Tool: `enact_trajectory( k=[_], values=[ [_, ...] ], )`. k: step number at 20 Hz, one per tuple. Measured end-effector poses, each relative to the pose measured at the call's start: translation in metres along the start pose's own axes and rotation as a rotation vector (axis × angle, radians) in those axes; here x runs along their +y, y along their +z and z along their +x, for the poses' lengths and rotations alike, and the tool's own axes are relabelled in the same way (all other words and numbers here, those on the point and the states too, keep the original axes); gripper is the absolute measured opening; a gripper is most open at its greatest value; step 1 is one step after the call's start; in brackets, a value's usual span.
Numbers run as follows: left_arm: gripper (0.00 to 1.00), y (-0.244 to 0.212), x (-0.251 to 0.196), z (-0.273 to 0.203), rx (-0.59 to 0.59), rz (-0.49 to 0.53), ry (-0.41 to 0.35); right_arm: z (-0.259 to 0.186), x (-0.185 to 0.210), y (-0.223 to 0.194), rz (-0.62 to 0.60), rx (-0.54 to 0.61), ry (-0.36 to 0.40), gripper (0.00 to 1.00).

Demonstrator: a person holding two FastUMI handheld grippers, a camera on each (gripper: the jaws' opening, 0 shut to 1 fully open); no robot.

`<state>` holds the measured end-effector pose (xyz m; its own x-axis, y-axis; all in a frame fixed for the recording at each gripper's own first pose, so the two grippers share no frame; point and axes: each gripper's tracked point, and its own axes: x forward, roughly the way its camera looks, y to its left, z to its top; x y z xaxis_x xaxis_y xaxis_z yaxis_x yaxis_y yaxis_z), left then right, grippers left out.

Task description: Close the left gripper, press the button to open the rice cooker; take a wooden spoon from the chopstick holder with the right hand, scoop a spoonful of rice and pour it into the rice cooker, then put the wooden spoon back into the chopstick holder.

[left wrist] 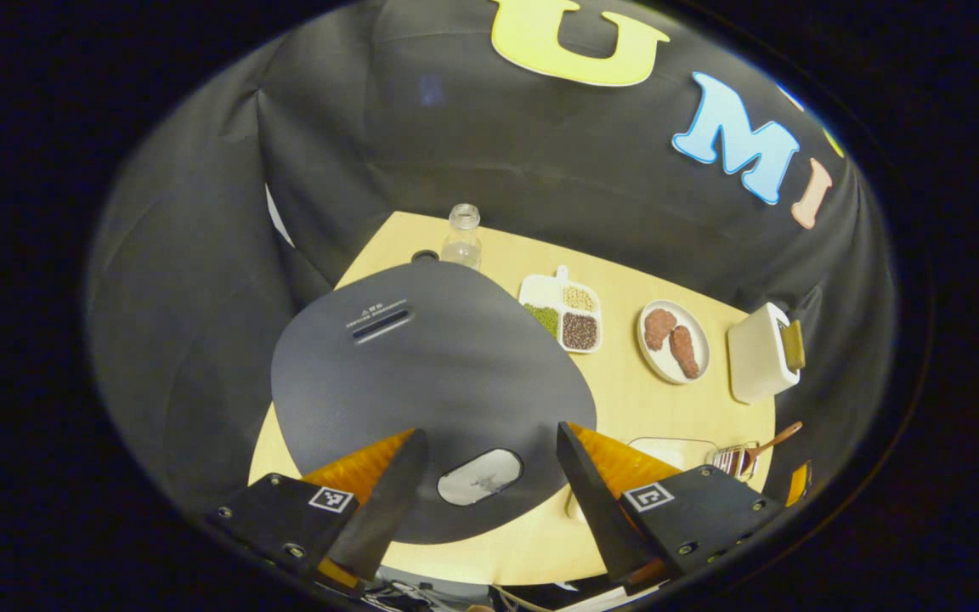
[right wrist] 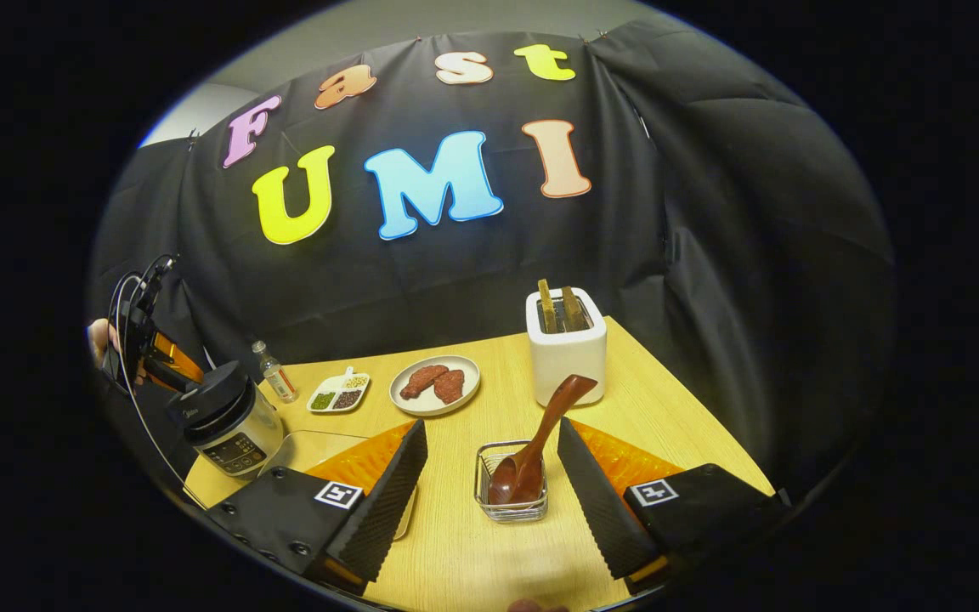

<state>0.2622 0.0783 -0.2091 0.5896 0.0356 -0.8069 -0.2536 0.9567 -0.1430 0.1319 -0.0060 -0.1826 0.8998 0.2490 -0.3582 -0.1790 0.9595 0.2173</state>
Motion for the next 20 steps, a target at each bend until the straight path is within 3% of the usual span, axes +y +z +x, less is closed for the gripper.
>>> enact_trajectory(
  k=[3,11,16,20],
  values=[
    [0.99,-0.011,0.0,0.007,0.03,-0.008,0.026,0.001,-0.01,-0.003,-0.004,0.01,-0.007,0.98],
    [0.98,-0.018,0.001,0.019,0.038,0.1,0.118,-0.012,-0.044,-0.016,-0.005,0.052,0.0,0.98],
    [0.98,-0.018,-0.001,0.019,-0.027,0.094,0.139,-0.024,-0.068,-0.026,-0.03,0.081,0.032,0.98],
    [0.97,-0.035,0.001,0.001,-0.138,0.036,0.263,-0.022,-0.076,-0.031,-0.007,0.11,0.064,0.98]
  ],
)
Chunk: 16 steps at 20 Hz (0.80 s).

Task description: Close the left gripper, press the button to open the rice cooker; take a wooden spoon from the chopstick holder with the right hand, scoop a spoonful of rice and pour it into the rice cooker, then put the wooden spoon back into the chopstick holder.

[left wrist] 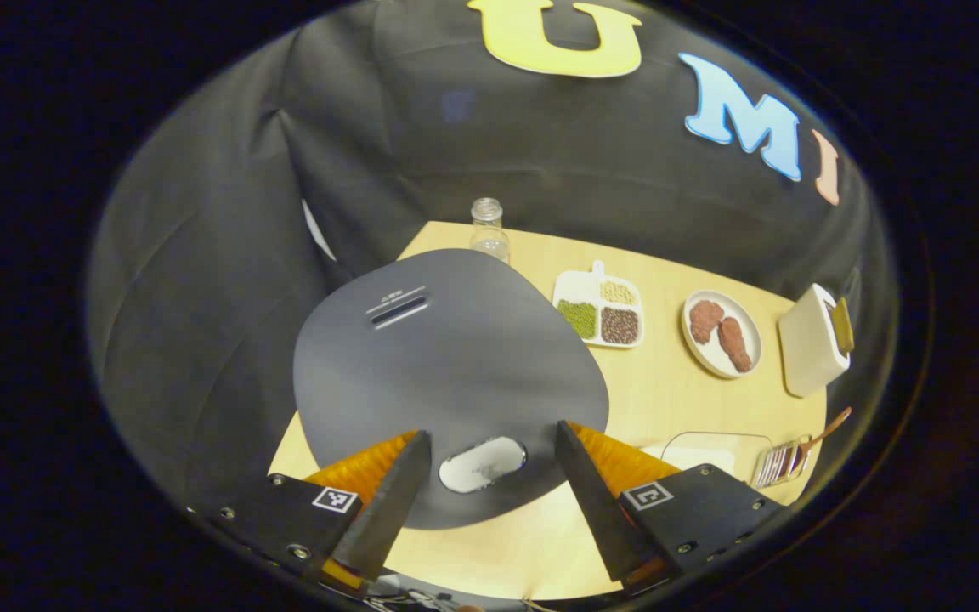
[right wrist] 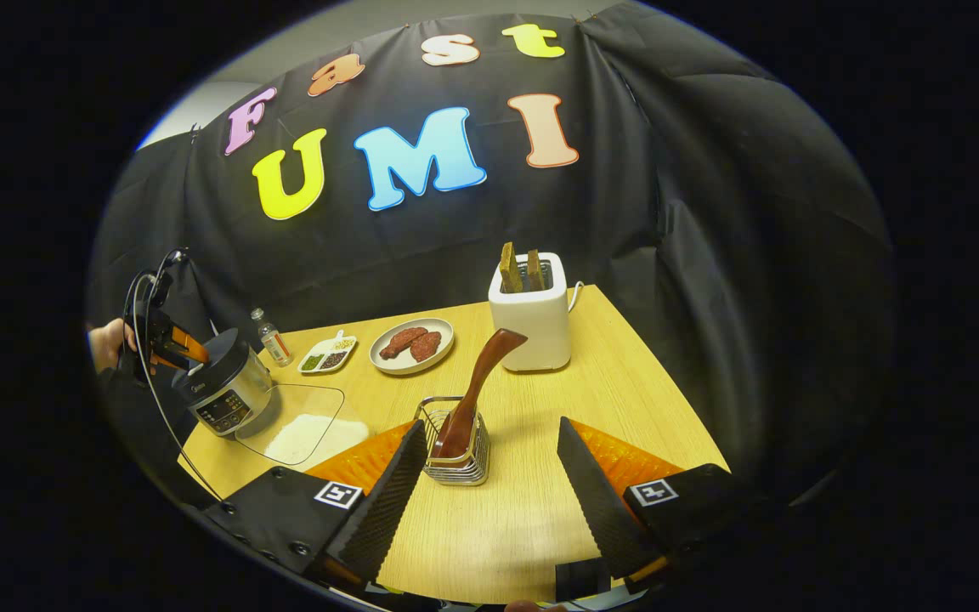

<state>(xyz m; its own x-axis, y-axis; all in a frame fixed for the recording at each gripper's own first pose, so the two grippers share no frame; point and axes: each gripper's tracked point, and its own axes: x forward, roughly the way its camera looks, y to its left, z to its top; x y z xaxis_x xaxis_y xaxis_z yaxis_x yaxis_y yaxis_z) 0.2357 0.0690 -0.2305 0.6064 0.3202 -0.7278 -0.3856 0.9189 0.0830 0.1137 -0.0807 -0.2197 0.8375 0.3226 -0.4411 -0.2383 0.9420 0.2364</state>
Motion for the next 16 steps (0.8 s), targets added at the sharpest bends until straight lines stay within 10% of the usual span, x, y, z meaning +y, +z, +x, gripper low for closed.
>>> enact_trajectory(
  k=[3,16],
  values=[
    [0.95,-0.004,0.005,-0.046,-0.108,0.026,0.071,-0.004,0.003,0.003,-0.007,0.004,0.031,0.98],
    [0.96,0.039,-0.018,-0.318,-0.73,0.149,-0.061,-0.061,0.04,0.156,-0.196,-0.306,-0.05,0.98]
  ],
)
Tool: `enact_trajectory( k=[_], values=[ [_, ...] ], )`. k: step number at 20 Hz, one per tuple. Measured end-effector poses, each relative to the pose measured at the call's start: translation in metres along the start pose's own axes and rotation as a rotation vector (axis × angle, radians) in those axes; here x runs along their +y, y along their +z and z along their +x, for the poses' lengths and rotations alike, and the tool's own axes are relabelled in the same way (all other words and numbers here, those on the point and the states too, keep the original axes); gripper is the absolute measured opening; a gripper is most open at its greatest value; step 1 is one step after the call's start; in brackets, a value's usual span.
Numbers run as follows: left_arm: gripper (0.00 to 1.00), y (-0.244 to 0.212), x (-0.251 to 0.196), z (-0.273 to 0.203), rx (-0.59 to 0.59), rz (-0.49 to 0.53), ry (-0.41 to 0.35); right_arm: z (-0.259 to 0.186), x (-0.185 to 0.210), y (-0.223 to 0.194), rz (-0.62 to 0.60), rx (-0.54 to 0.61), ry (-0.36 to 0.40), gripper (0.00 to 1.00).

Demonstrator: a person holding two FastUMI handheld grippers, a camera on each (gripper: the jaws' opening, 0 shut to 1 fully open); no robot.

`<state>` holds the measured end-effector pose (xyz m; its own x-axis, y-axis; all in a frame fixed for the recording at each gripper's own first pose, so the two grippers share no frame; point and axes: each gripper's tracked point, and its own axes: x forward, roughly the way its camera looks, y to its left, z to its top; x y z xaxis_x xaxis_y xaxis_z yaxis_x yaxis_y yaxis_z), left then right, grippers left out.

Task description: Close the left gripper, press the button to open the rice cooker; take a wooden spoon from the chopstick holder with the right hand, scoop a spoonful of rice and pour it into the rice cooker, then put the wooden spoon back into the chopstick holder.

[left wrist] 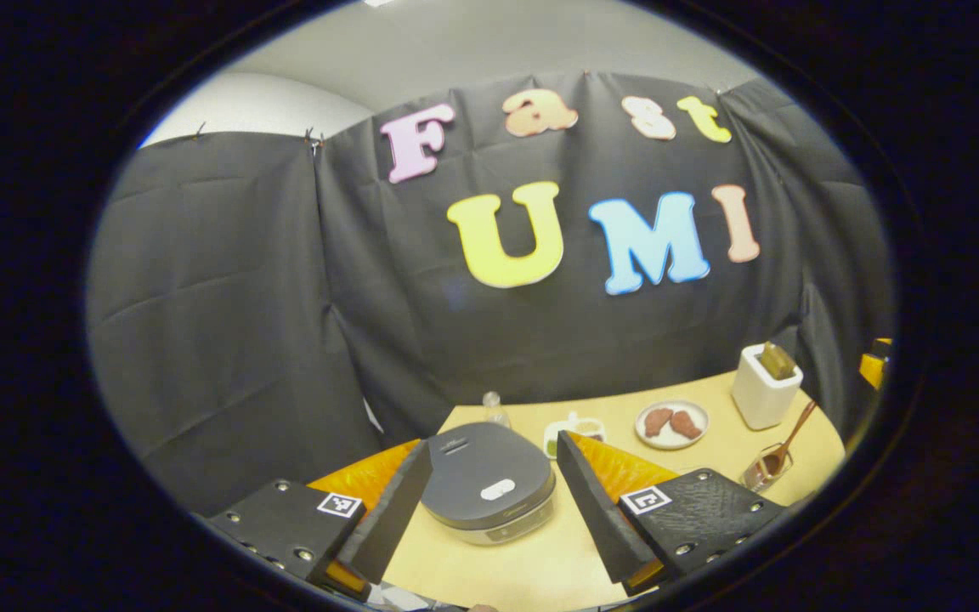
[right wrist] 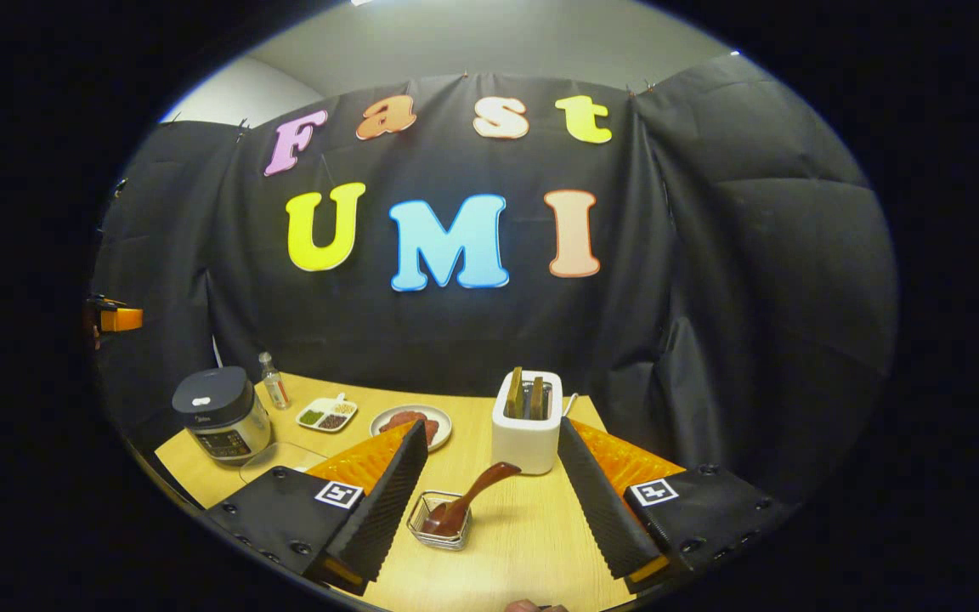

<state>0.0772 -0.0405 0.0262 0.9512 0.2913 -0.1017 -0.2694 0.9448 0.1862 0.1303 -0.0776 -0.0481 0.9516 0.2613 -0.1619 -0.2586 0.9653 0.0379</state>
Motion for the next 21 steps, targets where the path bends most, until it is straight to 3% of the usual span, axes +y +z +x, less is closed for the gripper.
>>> enact_trajectory(
  k=[2,3,5,9,12,13,17,21],
  values=[
    [0.96,0.01,-0.002,-0.029,-0.064,-0.042,-0.04,-0.023,0.01,0.016,0.006,-0.024,-0.021,0.98],
    [0.96,0.015,0.001,-0.044,-0.094,-0.058,-0.057,-0.047,0.02,0.024,0.013,-0.031,-0.01,0.93],
    [0.96,0.02,0.009,-0.07,-0.148,-0.078,-0.078,-0.069,0.031,0.025,0.001,-0.028,-0.011,0.98],
    [0.96,-0.001,0.023,-0.114,-0.186,-0.152,-0.086,-0.11,0.027,0.011,0.049,-0.057,-0.119,1.0],
    [0.96,-0.021,0.028,-0.127,-0.187,-0.198,-0.095,-0.134,0.027,0.001,0.105,-0.074,-0.128,0.96],
    [0.96,-0.027,0.029,-0.128,-0.17,-0.203,-0.1,-0.14,0.022,-0.001,0.102,-0.077,-0.142,1.0],
    [0.96,-0.02,0.04,-0.133,-0.193,-0.206,-0.11,-0.158,0.016,0.009,0.12,-0.106,-0.178,0.98],
    [0.96,-0.024,0.047,-0.138,-0.203,-0.217,-0.115,-0.159,0.024,0.012,0.147,-0.116,-0.169,0.98]
  ],
)
